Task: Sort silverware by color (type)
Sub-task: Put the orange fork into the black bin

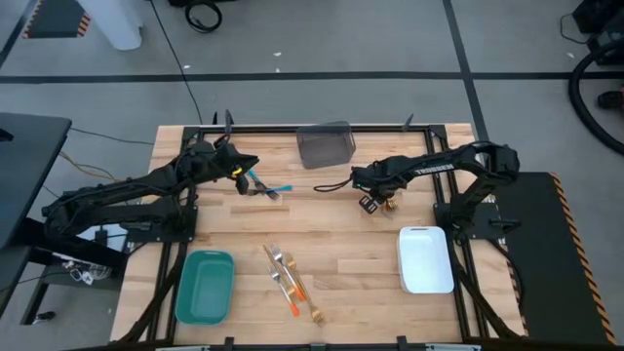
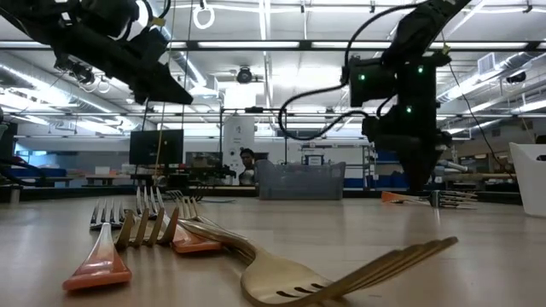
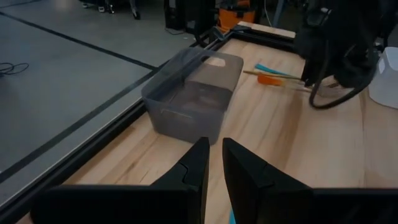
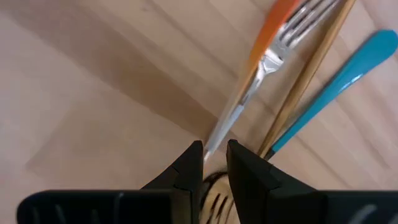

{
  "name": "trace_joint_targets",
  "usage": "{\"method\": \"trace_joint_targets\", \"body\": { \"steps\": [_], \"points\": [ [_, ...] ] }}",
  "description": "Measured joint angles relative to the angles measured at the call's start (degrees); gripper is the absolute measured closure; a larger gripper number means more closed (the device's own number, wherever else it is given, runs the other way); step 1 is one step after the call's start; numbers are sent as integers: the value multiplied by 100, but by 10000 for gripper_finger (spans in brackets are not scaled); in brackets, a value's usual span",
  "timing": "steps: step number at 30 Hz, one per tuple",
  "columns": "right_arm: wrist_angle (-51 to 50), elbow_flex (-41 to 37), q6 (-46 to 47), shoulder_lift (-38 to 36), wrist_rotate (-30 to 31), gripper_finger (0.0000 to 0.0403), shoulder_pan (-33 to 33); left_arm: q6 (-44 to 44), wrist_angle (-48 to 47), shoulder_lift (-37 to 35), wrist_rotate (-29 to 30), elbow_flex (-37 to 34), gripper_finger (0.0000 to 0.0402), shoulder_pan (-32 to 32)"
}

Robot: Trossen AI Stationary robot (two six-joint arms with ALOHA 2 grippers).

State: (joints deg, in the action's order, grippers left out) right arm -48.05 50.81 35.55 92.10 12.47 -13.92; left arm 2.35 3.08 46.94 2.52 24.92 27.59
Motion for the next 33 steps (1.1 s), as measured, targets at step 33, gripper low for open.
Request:
{"method": "trace_joint_targets", "body": {
  "steps": [33],
  "points": [
    [610, -322, -229, 50, -101, 350, -579, -169, -40, -2, 42, 0, 349, 0]
  ]
}}
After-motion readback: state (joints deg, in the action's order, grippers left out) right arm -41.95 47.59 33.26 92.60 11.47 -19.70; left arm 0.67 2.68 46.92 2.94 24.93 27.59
